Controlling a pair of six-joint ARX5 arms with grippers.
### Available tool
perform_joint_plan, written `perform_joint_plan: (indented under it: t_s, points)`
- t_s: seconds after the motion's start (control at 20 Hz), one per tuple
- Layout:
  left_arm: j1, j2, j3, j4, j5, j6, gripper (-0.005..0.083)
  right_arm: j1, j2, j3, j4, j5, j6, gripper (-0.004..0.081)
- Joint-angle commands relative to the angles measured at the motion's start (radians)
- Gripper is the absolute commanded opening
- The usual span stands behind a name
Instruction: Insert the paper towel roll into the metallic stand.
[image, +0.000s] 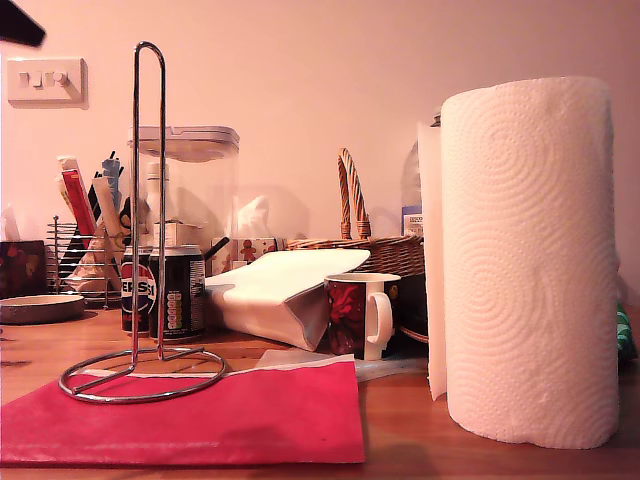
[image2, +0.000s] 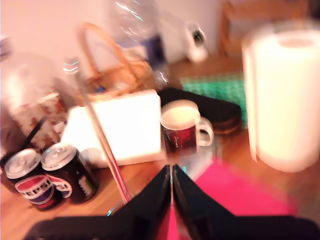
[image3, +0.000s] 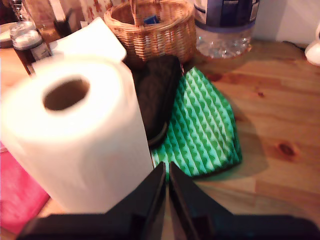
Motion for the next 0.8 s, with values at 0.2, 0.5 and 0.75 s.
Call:
perform_joint_plan:
  t_s: [0.2, 0.5, 0.75]
  points:
    - [-0.008, 0.121, 0.140, -0.088, 0.002, 0.183, -0.0019, 0.022, 0.115, 0.164, -0.114, -0.051, 0.122, 0.0000]
    - [-0.022, 0.167, 0.143, -0.075, 0.042, 0.251, 0.0159, 0.076, 0.372, 0.459, -0.337, -0.073, 0.228, 0.0280]
    - [-0.022, 0.166, 0.143, -0.079, 0.047, 0.251, 0.0246, 0.135, 0.621, 0.725, -0.546, -0.035, 0.182, 0.0434]
